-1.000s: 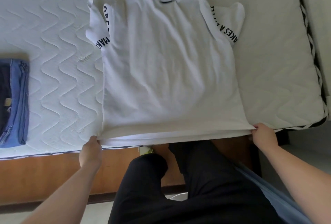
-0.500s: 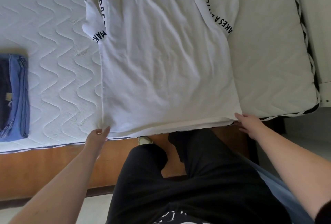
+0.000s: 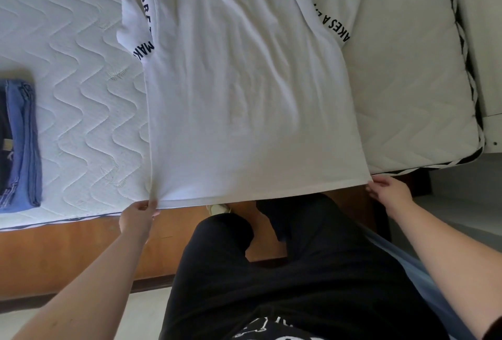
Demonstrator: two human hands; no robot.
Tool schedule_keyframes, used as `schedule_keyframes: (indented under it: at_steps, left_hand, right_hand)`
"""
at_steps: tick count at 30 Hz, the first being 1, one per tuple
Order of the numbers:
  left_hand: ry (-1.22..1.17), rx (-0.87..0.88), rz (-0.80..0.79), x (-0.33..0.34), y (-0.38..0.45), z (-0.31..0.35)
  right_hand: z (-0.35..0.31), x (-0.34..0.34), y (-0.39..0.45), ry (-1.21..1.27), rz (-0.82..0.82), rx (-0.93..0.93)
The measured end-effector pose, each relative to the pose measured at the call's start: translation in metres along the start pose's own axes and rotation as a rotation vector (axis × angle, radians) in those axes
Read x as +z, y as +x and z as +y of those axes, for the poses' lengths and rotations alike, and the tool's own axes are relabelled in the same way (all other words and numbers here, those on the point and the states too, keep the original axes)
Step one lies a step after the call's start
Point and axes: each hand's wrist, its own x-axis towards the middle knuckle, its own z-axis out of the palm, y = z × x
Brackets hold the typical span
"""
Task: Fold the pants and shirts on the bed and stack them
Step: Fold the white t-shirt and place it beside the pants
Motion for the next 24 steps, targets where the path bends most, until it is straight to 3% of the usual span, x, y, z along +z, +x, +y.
schedule_keyframes:
  at_steps: [5, 8, 12, 17, 24]
  left_hand:
    - [0.197, -0.039, 0.084, -0.001, 0.004, 0.013]
    - [0.197, -0.015, 0.166, 0.000, 0.001, 0.030]
    - [0.317, 0.290, 0.252, 0.017, 0.001, 0.074]
    - [0.479, 0.749, 0.184, 0.059, 0.018, 0.156]
    - [0.712, 0.998, 0.094, 0.115, 0.065, 0.260]
  right_hand:
    - [-0.006, 0.009, 0.005, -0.176, 0.187, 0.055]
    - [-0.028, 0.021, -0.009, -0.345, 0.257, -0.038]
    - [-0.066, 0.057, -0.025, -0.414, 0.214, -0.295]
    - [-0.132, 0.128, -0.021, -0.487, 0.114, -0.705]
    - [-0.210, 0.208, -0.002, -0.710, 0.022, -0.983]
